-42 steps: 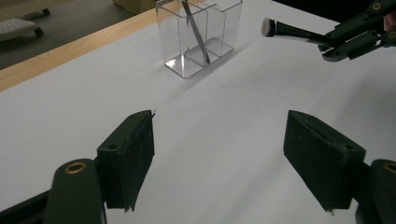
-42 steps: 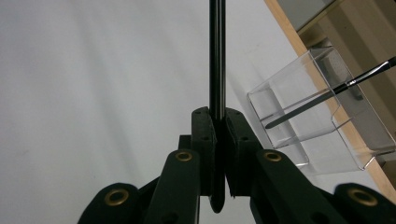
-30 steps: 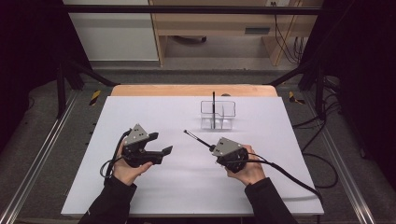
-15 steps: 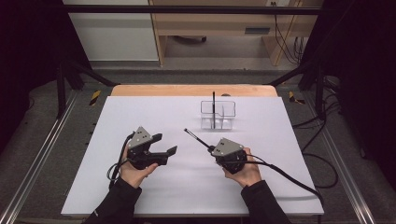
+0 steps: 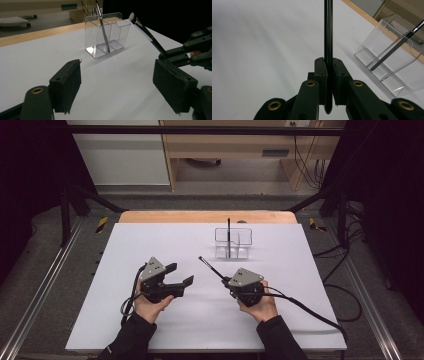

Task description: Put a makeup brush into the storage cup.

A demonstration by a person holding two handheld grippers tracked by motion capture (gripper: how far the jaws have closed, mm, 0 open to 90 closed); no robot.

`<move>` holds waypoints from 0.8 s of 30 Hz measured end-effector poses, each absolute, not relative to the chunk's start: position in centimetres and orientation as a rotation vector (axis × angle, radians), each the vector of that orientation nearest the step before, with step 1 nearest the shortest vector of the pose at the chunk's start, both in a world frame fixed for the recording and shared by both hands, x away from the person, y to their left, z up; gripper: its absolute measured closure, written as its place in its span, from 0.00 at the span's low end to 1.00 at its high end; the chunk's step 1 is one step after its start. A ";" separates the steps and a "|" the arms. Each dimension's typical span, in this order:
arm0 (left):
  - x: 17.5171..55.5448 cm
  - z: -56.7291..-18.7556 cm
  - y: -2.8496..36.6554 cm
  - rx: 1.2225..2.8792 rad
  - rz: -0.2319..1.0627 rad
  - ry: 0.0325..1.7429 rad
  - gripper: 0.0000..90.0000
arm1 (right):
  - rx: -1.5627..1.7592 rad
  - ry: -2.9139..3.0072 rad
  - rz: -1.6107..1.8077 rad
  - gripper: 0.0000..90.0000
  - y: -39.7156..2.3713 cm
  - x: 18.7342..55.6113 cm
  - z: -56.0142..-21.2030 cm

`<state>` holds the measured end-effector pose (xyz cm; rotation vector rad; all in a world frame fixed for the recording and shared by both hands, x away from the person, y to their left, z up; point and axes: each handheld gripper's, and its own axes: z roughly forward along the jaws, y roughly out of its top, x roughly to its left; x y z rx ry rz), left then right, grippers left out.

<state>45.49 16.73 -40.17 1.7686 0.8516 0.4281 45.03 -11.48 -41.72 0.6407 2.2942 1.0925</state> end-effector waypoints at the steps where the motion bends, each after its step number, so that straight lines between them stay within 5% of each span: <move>1: 45.5 -40.1 16.7 1.764 0.433 0.853 0.24 | 0.637 2.294 1.095 0.93 -11.5 45.0 -41.7; 24: 45.6 -39.5 15.0 1.623 0.384 0.876 0.21 | 0.707 2.254 1.237 0.93 -11.4 45.1 -41.2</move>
